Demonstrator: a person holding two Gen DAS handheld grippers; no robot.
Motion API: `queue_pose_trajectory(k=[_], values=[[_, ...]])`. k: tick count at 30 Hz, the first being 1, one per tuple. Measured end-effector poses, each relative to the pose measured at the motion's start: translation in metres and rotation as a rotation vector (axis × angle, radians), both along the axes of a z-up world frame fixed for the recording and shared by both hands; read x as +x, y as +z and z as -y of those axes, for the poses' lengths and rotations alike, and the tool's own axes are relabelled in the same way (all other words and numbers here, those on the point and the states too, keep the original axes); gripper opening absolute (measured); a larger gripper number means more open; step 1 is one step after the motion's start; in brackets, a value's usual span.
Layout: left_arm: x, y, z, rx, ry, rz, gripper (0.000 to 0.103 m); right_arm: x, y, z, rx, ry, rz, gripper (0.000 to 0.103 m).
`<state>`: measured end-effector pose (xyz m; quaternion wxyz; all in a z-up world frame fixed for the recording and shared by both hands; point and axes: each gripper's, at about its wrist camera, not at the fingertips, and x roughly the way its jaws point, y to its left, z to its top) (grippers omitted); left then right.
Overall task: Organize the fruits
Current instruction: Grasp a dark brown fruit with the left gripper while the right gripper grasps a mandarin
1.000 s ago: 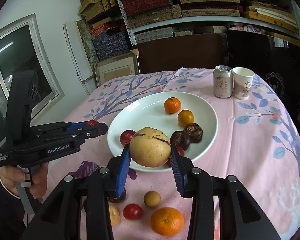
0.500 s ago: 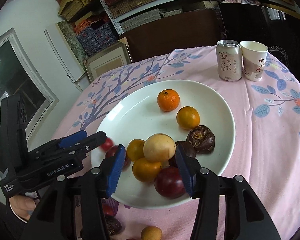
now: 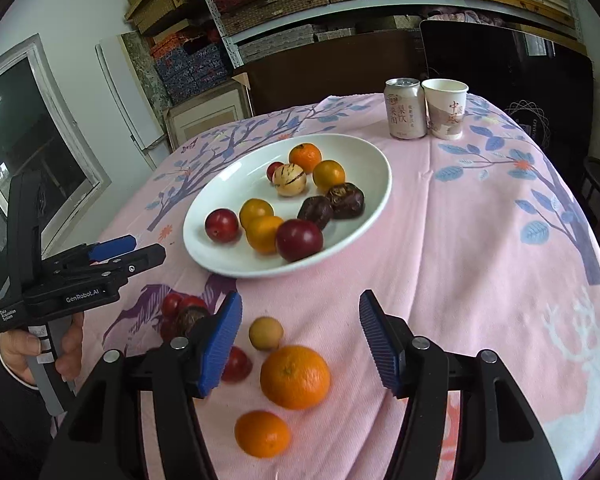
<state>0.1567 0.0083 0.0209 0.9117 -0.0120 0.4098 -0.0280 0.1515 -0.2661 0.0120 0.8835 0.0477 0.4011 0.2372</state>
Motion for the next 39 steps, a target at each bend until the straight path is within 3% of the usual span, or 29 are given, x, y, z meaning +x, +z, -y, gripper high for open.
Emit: queue_pose_trajectory(k=[10, 21, 23, 24, 25, 39], values=[[-0.045, -0.017, 0.002, 0.023, -0.031, -0.049, 0.079, -0.057, -0.029, -0.008, -0.095, 0.080, -0.038, 0.063], [-0.064, -0.034, 0.000, 0.025, -0.046, -0.094, 0.080, -0.065, -0.044, -0.033, -0.177, 0.119, -0.059, 0.063], [-0.067, -0.038, 0.002, 0.024, -0.053, -0.108, 0.080, -0.062, -0.048, -0.038, -0.193, 0.123, -0.064, 0.057], [-0.068, -0.040, 0.003, 0.026, -0.060, -0.114, 0.080, -0.061, -0.049, -0.040, -0.207, 0.120, -0.062, 0.041], [-0.069, -0.041, 0.005, 0.031, -0.067, -0.120, 0.080, -0.060, -0.051, -0.042, -0.227, 0.113, -0.060, 0.038], [-0.078, -0.043, 0.030, 0.042, -0.166, -0.138, 0.080, -0.063, -0.052, -0.027, -0.146, 0.116, -0.072, 0.038]])
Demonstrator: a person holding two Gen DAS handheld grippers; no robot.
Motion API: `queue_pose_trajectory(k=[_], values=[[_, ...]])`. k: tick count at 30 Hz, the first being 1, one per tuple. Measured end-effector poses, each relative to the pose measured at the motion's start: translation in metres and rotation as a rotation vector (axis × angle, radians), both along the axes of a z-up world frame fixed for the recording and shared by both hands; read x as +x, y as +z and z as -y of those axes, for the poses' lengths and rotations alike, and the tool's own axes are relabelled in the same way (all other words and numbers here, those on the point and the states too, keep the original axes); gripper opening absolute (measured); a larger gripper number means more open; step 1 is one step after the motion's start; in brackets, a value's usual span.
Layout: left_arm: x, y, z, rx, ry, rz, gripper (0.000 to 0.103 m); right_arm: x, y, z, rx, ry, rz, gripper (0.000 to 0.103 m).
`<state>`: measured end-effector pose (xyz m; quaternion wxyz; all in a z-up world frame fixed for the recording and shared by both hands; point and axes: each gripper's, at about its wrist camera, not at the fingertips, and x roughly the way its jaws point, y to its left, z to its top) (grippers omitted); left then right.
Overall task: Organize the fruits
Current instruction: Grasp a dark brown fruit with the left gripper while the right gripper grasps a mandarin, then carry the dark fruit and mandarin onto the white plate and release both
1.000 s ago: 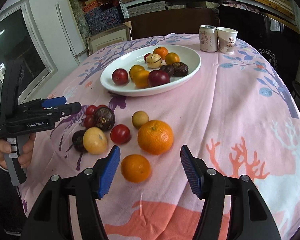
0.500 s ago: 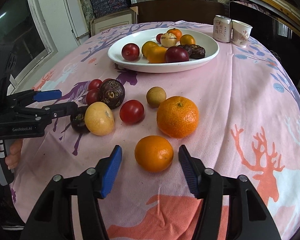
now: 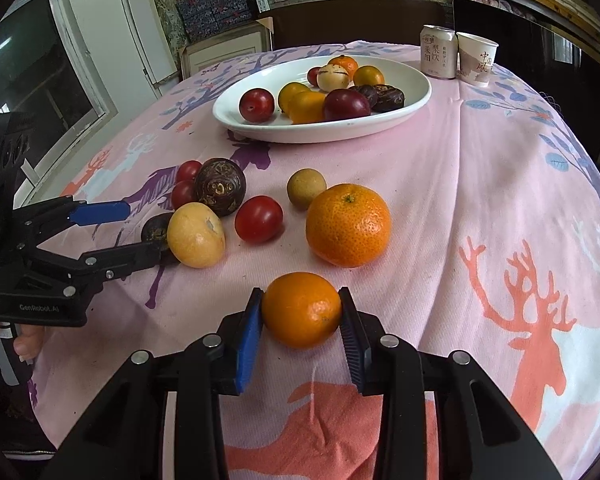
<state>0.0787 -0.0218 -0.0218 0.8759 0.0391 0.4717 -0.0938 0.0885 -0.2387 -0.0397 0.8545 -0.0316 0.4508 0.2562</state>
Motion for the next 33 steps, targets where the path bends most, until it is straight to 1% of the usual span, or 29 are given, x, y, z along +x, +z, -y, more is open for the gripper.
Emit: queue_pose_trajectory(k=[3, 4, 5, 6, 7, 8, 9, 11, 13, 19, 22, 26, 30, 33], values=[[0.001, -0.008, 0.006, 0.036, -0.016, -0.006, 0.080, 0.000, 0.000, 0.001, 0.007, 0.000, -0.002, 0.038], [0.002, -0.011, 0.006, 0.036, -0.017, -0.013, 0.078, 0.000, 0.000, 0.001, 0.011, -0.001, -0.003, 0.038], [0.004, -0.014, 0.007, 0.031, -0.021, -0.021, 0.069, 0.000, 0.000, 0.002, 0.015, -0.002, -0.005, 0.038], [0.006, -0.017, 0.008, 0.027, -0.028, -0.033, 0.064, 0.000, 0.000, 0.003, 0.017, -0.002, -0.006, 0.038], [0.007, -0.016, 0.009, 0.031, -0.030, -0.009, 0.060, 0.000, 0.000, 0.003, 0.018, -0.003, -0.006, 0.038], [0.008, -0.016, 0.011, 0.029, -0.046, -0.007, 0.052, 0.000, 0.000, 0.003, 0.019, -0.003, -0.006, 0.038], [0.009, -0.015, 0.013, 0.027, -0.053, -0.003, 0.047, 0.000, 0.000, 0.003, 0.019, -0.003, -0.006, 0.038], [0.010, -0.015, 0.013, 0.020, -0.051, -0.006, 0.047, 0.000, 0.000, 0.003, 0.018, -0.003, -0.005, 0.038], [0.007, -0.011, 0.012, 0.028, -0.039, 0.020, 0.047, -0.001, 0.001, 0.004, 0.020, -0.002, -0.004, 0.038], [-0.008, 0.011, 0.009, 0.031, -0.070, 0.074, 0.047, -0.007, 0.008, 0.010, 0.030, -0.003, 0.011, 0.038], [-0.012, 0.031, 0.006, 0.021, -0.078, 0.127, 0.047, -0.011, 0.025, 0.015, 0.055, -0.005, 0.051, 0.037], [-0.007, 0.058, 0.000, -0.023, -0.062, 0.176, 0.047, -0.012, 0.053, 0.021, 0.094, -0.007, 0.115, 0.037], [0.007, 0.078, -0.003, -0.040, -0.041, 0.207, 0.047, -0.006, 0.080, 0.021, 0.115, -0.018, 0.191, 0.037], [0.023, 0.090, -0.007, -0.062, -0.026, 0.231, 0.047, 0.007, 0.097, 0.018, 0.140, -0.029, 0.248, 0.037]])
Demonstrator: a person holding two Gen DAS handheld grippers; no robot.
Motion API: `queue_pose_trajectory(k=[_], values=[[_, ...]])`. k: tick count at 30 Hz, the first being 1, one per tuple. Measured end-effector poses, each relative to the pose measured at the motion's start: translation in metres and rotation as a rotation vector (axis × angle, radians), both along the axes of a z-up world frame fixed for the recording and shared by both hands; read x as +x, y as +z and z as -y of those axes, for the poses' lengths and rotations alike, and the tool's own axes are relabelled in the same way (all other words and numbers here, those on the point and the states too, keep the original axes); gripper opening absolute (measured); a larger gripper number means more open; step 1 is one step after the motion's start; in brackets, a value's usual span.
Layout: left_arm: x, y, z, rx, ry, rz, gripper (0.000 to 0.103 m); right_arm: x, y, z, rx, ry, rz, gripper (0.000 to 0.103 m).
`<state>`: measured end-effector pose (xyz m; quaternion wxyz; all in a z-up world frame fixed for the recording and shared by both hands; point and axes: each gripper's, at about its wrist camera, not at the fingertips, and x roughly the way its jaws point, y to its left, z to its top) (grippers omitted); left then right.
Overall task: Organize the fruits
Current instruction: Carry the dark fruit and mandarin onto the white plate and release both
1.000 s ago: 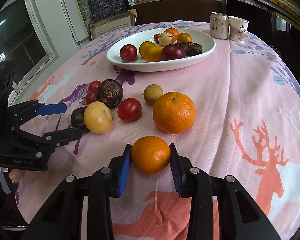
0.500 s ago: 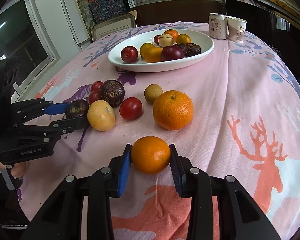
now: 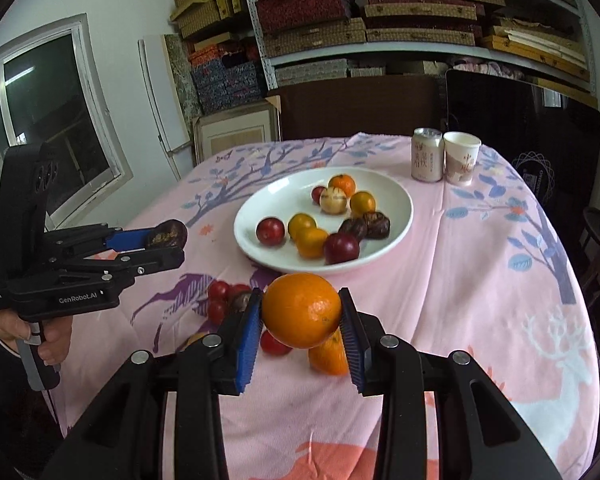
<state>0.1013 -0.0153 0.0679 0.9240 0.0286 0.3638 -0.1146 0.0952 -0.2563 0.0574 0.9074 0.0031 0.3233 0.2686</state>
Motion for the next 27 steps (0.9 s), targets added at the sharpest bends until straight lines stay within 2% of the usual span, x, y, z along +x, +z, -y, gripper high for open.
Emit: queue_pose_trajectory(k=[2, 4, 6, 9, 13, 19, 20, 22, 25, 27], values=[[0.017, 0.004, -0.005, -0.017, 0.028, 0.006, 0.047, 0.014, 0.006, -0.005, 0.024, 0.004, 0.013, 0.037], [0.039, 0.001, -0.010, -0.041, 0.047, -0.011, 0.047, 0.035, 0.007, -0.013, 0.047, 0.005, -0.008, 0.037], [0.062, -0.008, -0.013, -0.028, 0.060, -0.030, 0.047, 0.054, 0.003, -0.022, 0.064, -0.002, -0.041, 0.037], [0.092, -0.026, -0.020, -0.013, 0.123, -0.066, 0.047, 0.085, -0.008, -0.034, 0.076, -0.008, -0.100, 0.038], [0.116, -0.045, -0.031, -0.036, 0.151, -0.105, 0.047, 0.118, -0.026, -0.048, 0.070, -0.021, -0.166, 0.038], [0.146, -0.057, -0.035, -0.073, 0.181, -0.140, 0.047, 0.155, -0.048, -0.062, 0.083, -0.047, -0.238, 0.038], [0.150, -0.059, -0.035, -0.079, 0.185, -0.146, 0.050, 0.160, -0.050, -0.063, 0.102, -0.057, -0.251, 0.038], [0.155, -0.060, -0.035, -0.090, 0.204, -0.143, 0.060, 0.166, -0.055, -0.061, 0.139, -0.066, -0.285, 0.051], [0.152, -0.059, -0.033, -0.086, 0.202, -0.134, 0.067, 0.162, -0.054, -0.059, 0.139, -0.071, -0.278, 0.052], [0.146, -0.056, -0.031, -0.062, 0.193, -0.127, 0.068, 0.156, -0.052, -0.055, 0.133, -0.068, -0.273, 0.052]])
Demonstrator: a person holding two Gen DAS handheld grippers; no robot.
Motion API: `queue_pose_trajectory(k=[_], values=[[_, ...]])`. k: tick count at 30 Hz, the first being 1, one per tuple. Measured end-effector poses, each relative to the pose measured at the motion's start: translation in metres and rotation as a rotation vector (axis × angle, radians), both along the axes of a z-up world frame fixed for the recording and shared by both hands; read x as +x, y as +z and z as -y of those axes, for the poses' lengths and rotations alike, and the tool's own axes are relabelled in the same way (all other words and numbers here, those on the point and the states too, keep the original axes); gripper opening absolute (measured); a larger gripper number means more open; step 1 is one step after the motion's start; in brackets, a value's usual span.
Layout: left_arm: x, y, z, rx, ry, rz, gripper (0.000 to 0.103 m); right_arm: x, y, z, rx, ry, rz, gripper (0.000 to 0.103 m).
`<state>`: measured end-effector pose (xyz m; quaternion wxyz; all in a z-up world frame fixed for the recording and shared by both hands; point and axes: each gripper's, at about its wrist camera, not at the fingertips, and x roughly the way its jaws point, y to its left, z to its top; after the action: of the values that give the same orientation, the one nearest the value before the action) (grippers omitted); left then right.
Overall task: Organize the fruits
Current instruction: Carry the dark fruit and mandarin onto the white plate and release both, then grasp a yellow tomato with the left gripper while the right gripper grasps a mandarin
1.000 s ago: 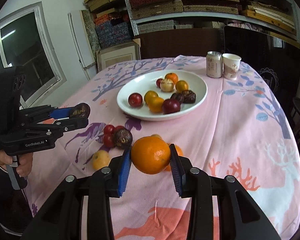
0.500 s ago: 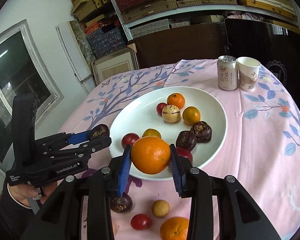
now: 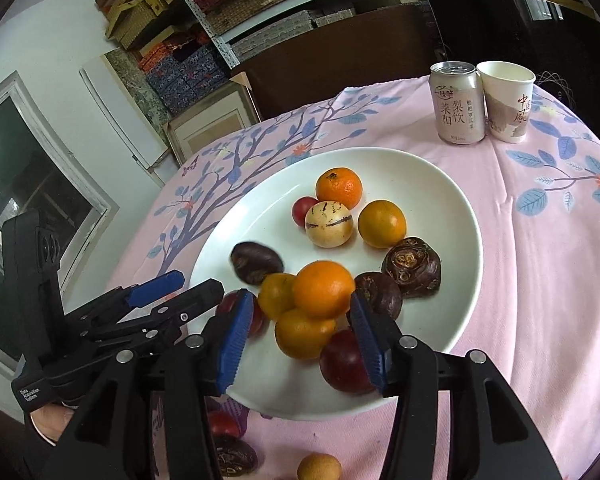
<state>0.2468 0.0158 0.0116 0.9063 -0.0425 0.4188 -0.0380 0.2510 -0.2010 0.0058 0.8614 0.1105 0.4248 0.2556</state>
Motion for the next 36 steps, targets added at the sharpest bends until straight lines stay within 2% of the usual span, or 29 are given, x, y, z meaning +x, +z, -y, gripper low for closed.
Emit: queue_pose_trajectory(k=[2, 4, 9, 13, 17, 22, 26, 29, 33, 34, 35, 36], values=[[-0.011, 0.003, 0.001, 0.030, -0.013, 0.006, 0.074, -0.010, 0.004, 0.008, -0.009, 0.001, 0.017, 0.053], [-0.024, 0.005, 0.003, 0.057, -0.023, 0.012, 0.081, -0.024, 0.009, 0.017, -0.034, -0.009, 0.047, 0.058], [-0.063, 0.005, 0.008, 0.091, -0.065, 0.006, 0.081, -0.064, 0.011, 0.041, -0.106, -0.013, 0.092, 0.060], [-0.092, 0.004, 0.014, 0.112, -0.094, 0.004, 0.081, -0.092, 0.005, 0.058, -0.136, -0.005, 0.079, 0.060], [-0.118, 0.003, 0.016, 0.100, -0.108, 0.001, 0.081, -0.113, -0.005, 0.073, -0.131, -0.026, 0.057, 0.061], [-0.138, -0.002, 0.021, 0.049, -0.119, -0.030, 0.081, -0.129, -0.017, 0.077, -0.126, -0.033, 0.037, 0.061], [-0.155, -0.009, 0.035, 0.054, -0.163, -0.046, 0.081, -0.139, -0.019, 0.076, -0.115, -0.026, 0.037, 0.061], [-0.159, -0.020, 0.044, 0.030, -0.182, -0.085, 0.081, -0.141, -0.019, 0.076, -0.120, -0.025, 0.042, 0.061], [-0.159, -0.038, 0.056, 0.043, -0.196, -0.130, 0.081, -0.145, -0.018, 0.076, -0.122, -0.015, 0.046, 0.063], [-0.158, -0.042, 0.059, 0.049, -0.206, -0.139, 0.075, -0.146, -0.019, 0.075, -0.130, -0.007, 0.046, 0.063], [-0.158, -0.045, 0.061, 0.051, -0.221, -0.155, 0.061, -0.147, -0.020, 0.074, -0.141, 0.001, 0.048, 0.063], [-0.157, -0.049, 0.063, 0.046, -0.237, -0.175, 0.052, -0.148, -0.021, 0.073, -0.154, 0.010, 0.049, 0.064]])
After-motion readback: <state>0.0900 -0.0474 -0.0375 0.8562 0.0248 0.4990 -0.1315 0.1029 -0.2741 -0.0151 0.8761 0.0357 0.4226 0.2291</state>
